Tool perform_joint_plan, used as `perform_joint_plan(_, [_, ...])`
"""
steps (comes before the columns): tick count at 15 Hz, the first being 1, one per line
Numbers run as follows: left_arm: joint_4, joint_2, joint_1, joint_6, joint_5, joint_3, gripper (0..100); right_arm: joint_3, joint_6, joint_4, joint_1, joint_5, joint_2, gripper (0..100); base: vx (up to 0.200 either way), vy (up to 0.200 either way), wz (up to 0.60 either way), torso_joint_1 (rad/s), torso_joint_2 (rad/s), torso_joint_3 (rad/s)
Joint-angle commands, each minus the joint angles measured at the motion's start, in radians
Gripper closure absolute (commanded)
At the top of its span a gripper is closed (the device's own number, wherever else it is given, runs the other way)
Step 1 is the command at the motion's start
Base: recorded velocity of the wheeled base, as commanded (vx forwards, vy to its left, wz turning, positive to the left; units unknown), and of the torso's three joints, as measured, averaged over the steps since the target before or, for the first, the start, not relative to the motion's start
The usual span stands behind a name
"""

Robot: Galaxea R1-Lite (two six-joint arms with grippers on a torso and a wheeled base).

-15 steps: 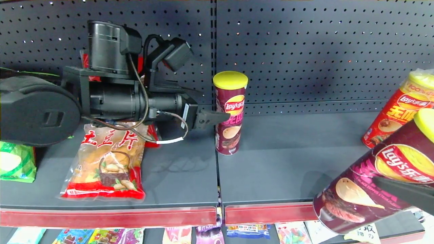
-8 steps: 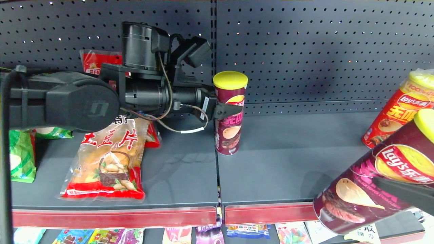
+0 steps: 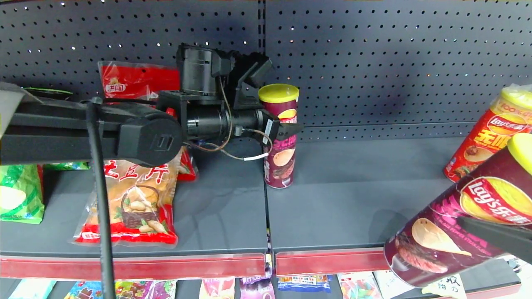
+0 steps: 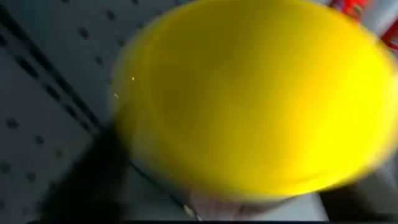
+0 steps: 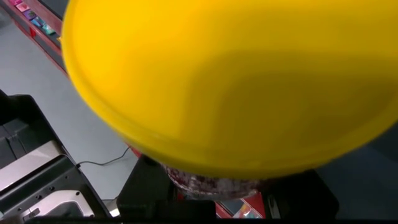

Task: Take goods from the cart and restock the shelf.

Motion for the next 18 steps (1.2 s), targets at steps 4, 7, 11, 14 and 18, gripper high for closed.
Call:
perform_joint_plan(4, [-0.011,0.016,-0.04,-0.079,-0.003,0.003,100,0.0,0.0,0.0,0.0,0.0,0.006,100,0.0,0.0,0.0,0.0,0.0,0.0])
perform_joint_plan(7, [-0.005,-0.026,-0.04,-0.079,-0.055,0.021,100,0.001,0.0,0.0,0.0,0.0,0.008,100,0.0,0.0,0.0,0.0,0.0,0.0])
perform_joint_plan(11, [0.023,-0.115,-0.04,-0.072,-0.156,0.069,100,0.0,0.0,0.0,0.0,0.002,0.011,100,0.0,0.0,0.0,0.0,0.0,0.0])
perform_joint_plan(14, [0.041,-0.201,-0.066,-0.061,-0.265,0.205,100,0.0,0.0,0.0,0.002,0.002,0.011,100,0.0,0.0,0.0,0.0,0.0,0.0])
perform_joint_plan(18, [0.038,-0.208,-0.082,0.01,-0.312,0.256,100,-0.003,0.0,0.0,0.002,0.002,0.014,100,0.0,0.0,0.0,0.0,0.0,0.0])
